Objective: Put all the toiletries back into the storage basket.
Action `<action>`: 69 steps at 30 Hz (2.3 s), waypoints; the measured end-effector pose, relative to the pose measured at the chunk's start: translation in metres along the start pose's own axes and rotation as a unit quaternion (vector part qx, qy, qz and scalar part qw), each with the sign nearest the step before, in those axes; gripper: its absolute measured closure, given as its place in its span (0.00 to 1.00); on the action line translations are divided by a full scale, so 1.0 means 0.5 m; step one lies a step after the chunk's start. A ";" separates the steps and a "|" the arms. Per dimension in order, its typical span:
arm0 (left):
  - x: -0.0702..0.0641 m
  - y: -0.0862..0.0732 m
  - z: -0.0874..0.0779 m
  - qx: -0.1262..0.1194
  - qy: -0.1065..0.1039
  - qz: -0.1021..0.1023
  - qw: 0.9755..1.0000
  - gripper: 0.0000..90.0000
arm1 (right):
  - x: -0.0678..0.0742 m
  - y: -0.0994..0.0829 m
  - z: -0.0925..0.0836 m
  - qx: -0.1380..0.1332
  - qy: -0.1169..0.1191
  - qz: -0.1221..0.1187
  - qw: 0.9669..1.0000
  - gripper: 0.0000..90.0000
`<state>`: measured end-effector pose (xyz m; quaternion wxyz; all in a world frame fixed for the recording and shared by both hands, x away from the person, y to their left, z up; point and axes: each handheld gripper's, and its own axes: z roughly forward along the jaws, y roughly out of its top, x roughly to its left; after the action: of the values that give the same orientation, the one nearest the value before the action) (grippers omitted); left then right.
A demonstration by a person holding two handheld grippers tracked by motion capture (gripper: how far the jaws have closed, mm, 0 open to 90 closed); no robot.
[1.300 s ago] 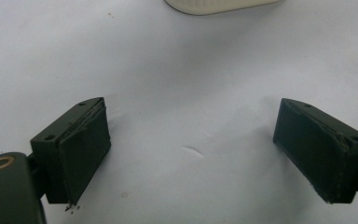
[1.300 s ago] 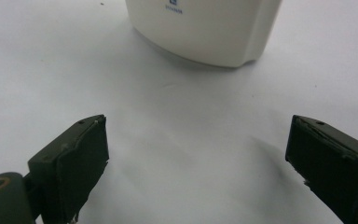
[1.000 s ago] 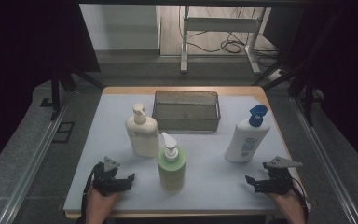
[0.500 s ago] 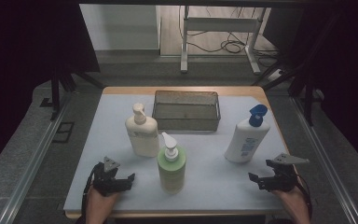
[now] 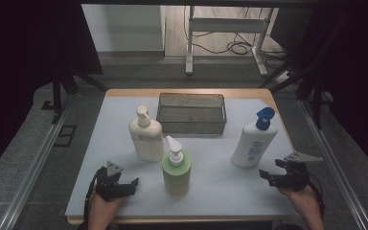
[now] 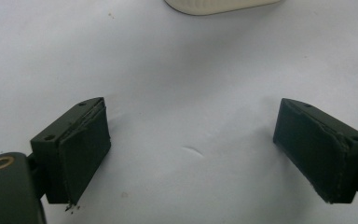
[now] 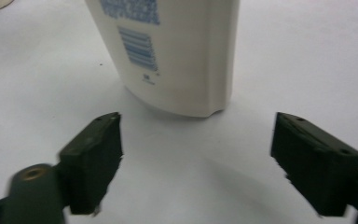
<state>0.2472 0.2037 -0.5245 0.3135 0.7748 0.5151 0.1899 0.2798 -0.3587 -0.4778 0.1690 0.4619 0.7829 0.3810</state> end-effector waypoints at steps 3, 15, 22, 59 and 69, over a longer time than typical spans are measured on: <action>0.000 0.000 0.000 0.000 0.000 0.000 1.000 0.11 | -0.006 0.011 -0.005 -0.001 -0.002 -0.001 1.000 0.33; 0.000 0.000 0.000 0.000 0.000 0.000 1.000 0.11 | -0.032 0.045 0.006 0.004 -0.004 -0.005 1.000 0.74; 0.000 0.000 0.000 0.000 0.000 0.000 1.000 0.11 | -0.044 0.056 0.025 0.003 -0.005 -0.017 1.000 0.99; 0.000 0.000 0.000 0.000 0.000 0.001 1.000 0.11 | -0.093 0.058 0.145 0.018 0.024 0.024 0.999 1.00; 0.000 0.000 0.000 0.001 0.000 0.001 1.000 0.11 | -0.082 0.044 0.137 0.024 0.034 0.025 0.999 1.00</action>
<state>0.2471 0.2038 -0.5245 0.3127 0.7754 0.5146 0.1902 0.3560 -0.3572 -0.5096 0.1222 0.4721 0.7851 0.3819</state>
